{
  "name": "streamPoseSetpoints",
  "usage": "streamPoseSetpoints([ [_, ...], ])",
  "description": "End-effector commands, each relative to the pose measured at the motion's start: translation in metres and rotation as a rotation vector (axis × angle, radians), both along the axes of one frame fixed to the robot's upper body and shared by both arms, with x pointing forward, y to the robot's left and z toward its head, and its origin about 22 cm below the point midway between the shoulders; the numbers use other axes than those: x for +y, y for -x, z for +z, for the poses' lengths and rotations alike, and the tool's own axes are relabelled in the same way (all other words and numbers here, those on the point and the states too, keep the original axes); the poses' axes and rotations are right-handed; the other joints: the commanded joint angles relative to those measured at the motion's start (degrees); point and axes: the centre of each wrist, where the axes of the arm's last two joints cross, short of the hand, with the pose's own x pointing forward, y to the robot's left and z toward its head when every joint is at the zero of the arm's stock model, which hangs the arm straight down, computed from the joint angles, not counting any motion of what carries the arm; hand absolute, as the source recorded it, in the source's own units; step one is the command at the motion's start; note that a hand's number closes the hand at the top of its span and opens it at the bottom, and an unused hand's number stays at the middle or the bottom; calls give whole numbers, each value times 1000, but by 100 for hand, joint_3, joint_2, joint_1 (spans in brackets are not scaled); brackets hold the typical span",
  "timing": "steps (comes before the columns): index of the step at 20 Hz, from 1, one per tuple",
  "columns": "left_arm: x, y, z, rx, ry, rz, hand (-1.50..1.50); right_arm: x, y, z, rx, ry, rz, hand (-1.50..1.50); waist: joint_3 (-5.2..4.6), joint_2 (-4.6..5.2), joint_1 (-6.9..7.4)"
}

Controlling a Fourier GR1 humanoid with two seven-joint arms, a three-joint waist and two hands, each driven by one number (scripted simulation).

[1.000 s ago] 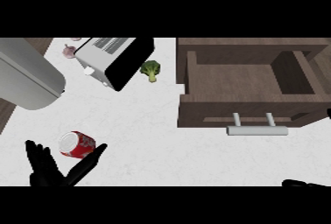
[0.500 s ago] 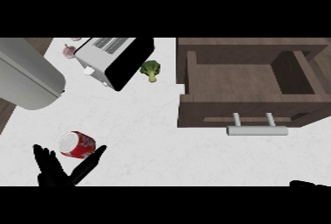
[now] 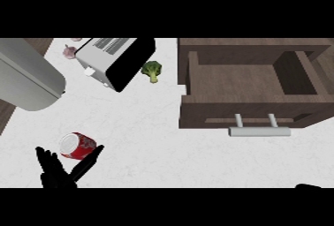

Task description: Pick up the can, place it into the drawer and close the drawer

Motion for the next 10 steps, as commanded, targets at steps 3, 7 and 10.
streamPoseSetpoints([
  [3, 3, -5, -31, -5, 7, 7, -150, 0, 2, 14, 4, -10, 25, -150, -1, 2, -10],
  [7, 16, -8, -19, -27, -17, -17, -150, 7, -14, -5, -7, 4, -10, -150, 2, 1, 9],
  [10, 6, -7, -38, -32, -7, -37, -150, -7, 14, -2, -6, 23, 13, -150, 1, 0, -23],
])
